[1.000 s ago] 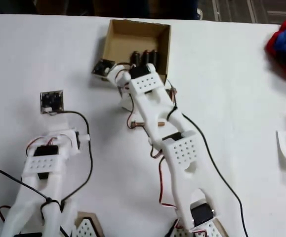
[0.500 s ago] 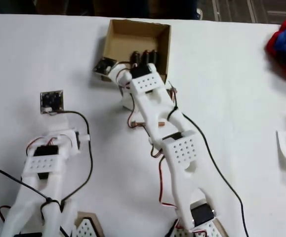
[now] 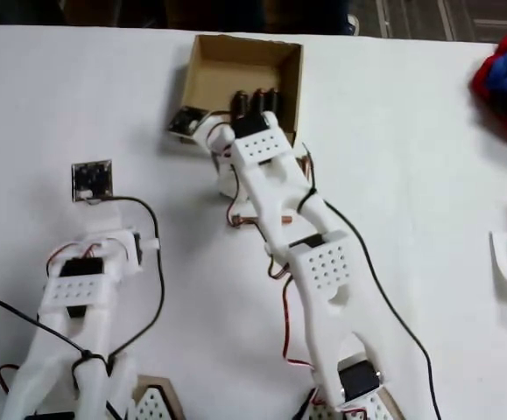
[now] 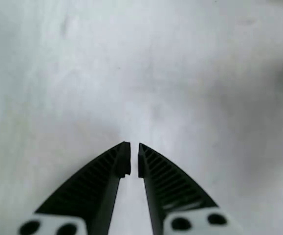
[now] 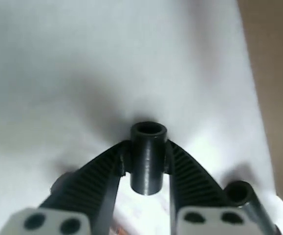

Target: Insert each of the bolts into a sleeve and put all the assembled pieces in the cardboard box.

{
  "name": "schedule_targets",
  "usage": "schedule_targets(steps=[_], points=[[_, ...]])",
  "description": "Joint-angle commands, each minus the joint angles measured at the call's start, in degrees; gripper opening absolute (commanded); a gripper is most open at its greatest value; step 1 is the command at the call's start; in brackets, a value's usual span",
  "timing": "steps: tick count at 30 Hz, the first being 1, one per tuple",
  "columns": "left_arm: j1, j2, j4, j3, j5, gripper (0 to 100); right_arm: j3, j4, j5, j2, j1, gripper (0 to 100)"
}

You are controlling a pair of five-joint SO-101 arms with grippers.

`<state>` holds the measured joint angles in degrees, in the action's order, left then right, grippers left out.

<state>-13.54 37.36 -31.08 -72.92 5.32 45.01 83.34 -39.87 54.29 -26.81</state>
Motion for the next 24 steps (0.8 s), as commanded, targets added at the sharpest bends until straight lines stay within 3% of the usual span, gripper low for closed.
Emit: schedule_targets(steps=[1,7,13,17,21,24], points=[[-0.1,0.1,1.1,0.1,-0.6,6,0.1,2.2,0.6,0.0,0.8,2.4],[-0.1,0.2,1.0,0.1,-0.6,6,6.2,10.6,2.7,-7.3,2.4,2.3],[-0.1,0.2,1.1,0.1,-0.6,6,7.6,18.1,7.1,-25.4,10.6,2.3],[0.0,0.2,1.1,0.4,-0.6,6,-4.0,18.0,6.9,-40.5,16.7,2.3],[2.1,0.3,1.0,0.5,-0.7,6,-24.8,14.8,6.7,-57.7,22.2,2.3],[8.3,0.3,0.7,0.5,-8.7,6,-45.4,4.9,6.7,-71.3,28.4,2.3]])
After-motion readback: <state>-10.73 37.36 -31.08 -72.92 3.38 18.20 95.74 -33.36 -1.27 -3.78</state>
